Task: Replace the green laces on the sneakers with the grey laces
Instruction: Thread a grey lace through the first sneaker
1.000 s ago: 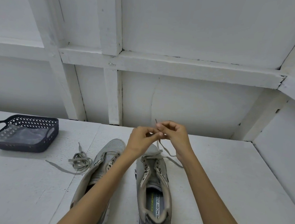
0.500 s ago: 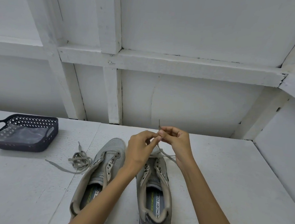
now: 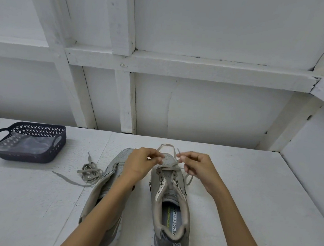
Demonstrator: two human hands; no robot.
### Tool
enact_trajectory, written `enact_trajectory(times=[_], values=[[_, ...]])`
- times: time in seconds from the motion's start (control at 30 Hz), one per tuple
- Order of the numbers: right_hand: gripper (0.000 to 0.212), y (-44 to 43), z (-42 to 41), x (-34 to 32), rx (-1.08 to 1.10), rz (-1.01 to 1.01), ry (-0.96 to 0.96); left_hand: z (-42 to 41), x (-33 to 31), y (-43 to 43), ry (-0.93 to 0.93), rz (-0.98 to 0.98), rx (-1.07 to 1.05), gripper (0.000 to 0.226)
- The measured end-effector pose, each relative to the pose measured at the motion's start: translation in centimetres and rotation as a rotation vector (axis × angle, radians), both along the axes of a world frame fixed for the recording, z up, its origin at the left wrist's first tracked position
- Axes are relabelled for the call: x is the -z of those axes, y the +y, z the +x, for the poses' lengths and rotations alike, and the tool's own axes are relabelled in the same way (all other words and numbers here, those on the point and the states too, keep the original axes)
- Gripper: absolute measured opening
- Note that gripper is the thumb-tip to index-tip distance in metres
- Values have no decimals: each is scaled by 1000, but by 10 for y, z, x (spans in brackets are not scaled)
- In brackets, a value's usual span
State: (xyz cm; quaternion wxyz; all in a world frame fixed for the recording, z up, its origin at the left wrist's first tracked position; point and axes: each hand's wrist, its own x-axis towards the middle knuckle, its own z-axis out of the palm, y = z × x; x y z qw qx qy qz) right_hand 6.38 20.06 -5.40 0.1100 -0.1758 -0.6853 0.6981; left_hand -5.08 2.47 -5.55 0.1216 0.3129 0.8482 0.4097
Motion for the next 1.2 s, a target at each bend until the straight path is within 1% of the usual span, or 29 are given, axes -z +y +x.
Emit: enact_trajectory(times=[0.07, 0.13, 0.23, 0.33, 0.5, 0.6, 0.7, 0.83, 0.93, 1.0, 1.13, 1.2], values=[[13, 0, 4, 9, -32, 100, -74, -1, 3, -7, 5, -80, 0, 9], [11, 0, 8, 14, -19, 208, -132, 0, 4, -11, 30, -163, 15, 8], [7, 2, 11, 16, -12, 320, -169, 3, 4, -14, 44, -226, 25, 10], [4, 1, 12, 14, -50, 440, -201, 5, 4, -14, 48, -235, 14, 9], [15, 1, 9, 16, -67, 622, -255, 8, 0, -13, 69, -217, -23, 9], [20, -1, 6, 16, -58, 692, -283, 11, -2, -12, 111, -228, -39, 12], [20, -3, 3, 12, -59, 753, -292, 14, -2, -8, 147, -260, -30, 15], [9, -7, -2, 5, -109, 838, -322, 16, -2, -5, 222, -330, 3, 18], [10, -11, -6, -1, -166, 938, -363, 18, -4, -1, 289, -388, 11, 21], [11, -16, -10, -3, -168, 1014, -389, 20, -5, 3, 335, -428, 7, 21], [12, -27, -14, -2, -131, 1070, -457, 23, -2, 9, 333, -453, 24, 22], [6, -27, -12, -3, -76, 1043, -472, 22, -2, 8, 311, -436, 31, 20]])
